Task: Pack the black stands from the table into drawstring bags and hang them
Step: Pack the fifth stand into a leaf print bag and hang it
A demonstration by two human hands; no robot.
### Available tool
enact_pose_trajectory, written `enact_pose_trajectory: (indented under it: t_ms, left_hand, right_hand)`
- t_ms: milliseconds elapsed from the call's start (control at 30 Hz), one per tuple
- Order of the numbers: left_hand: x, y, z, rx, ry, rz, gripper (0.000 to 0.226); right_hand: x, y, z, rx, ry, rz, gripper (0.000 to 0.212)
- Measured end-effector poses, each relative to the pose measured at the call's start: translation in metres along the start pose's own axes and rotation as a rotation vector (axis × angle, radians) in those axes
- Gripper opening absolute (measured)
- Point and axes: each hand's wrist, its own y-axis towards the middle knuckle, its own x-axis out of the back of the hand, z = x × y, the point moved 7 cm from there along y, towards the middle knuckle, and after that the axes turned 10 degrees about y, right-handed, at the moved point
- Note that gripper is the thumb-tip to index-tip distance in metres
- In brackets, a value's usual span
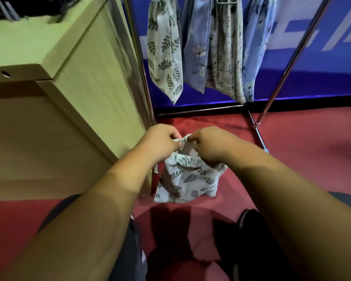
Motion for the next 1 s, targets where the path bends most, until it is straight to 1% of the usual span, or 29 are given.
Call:
enact_pose_trajectory:
  t_ms: [33, 100, 133, 167, 233, 300, 400, 500, 567, 700, 767, 833, 933, 1000]
  left_hand:
    - [-0.007, 0.003, 0.001, 0.008, 0.053, 0.022, 0.014]
    - [-0.017, 0.007, 0.000, 0.002, 0.163, 0.058, 0.014]
    - [-0.019, 0.007, -0.001, -0.006, 0.211, 0.067, 0.013]
    - [-0.021, 0.008, -0.003, -0.013, 0.254, 0.076, 0.011]
    - [-0.026, 0.009, -0.004, -0.016, 0.312, 0.104, 0.018]
    - [-0.034, 0.008, -0.001, 0.001, 0.333, 0.163, 0.020]
    - [-0.043, 0.006, 0.006, 0.017, 0.398, 0.247, 0.019]
    - [-0.035, 0.006, 0.004, -0.011, 0.430, 0.217, 0.026]
    - [-0.028, 0.006, 0.003, -0.027, 0.402, 0.190, 0.028]
    - [-0.018, 0.000, 0.003, -0.050, 0.350, 0.138, 0.024]
    - [-0.009, -0.007, 0.002, -0.065, 0.304, 0.096, 0.020]
    - [0.002, -0.016, 0.001, -0.071, 0.224, 0.047, 0.015]
    - [0.018, -0.029, 0.005, -0.025, -0.018, 0.010, 0.014]
    - [0.037, -0.042, 0.004, -0.023, -0.108, -0.024, 0.017]
  right_hand:
    - [-0.004, 0.003, -0.001, -0.009, -0.019, 0.025, 0.050]
    - [-0.014, 0.007, 0.000, -0.021, -0.023, 0.083, 0.049]
    - [-0.018, 0.007, 0.002, -0.028, -0.001, 0.102, 0.047]
    - [-0.022, 0.008, 0.002, -0.043, 0.035, 0.119, 0.049]
    - [-0.029, 0.008, 0.002, -0.080, 0.079, 0.147, 0.064]
    - [-0.037, 0.008, 0.001, -0.097, 0.054, 0.191, 0.075]
    - [-0.045, 0.004, 0.003, -0.128, 0.062, 0.266, 0.073]
    - [-0.044, 0.004, 0.005, -0.124, 0.031, 0.260, 0.076]
    - [-0.041, 0.005, 0.007, -0.122, 0.058, 0.240, 0.068]
    - [-0.036, 0.006, 0.008, -0.131, 0.142, 0.177, 0.055]
    - [-0.029, 0.004, 0.016, -0.102, 0.171, 0.122, 0.043]
    - [-0.018, 0.000, 0.023, -0.059, 0.223, 0.018, 0.037]
    - [0.000, -0.009, 0.033, -0.036, 0.446, -0.131, 0.033]
    - [0.015, -0.018, 0.045, -0.030, 0.600, -0.203, 0.033]
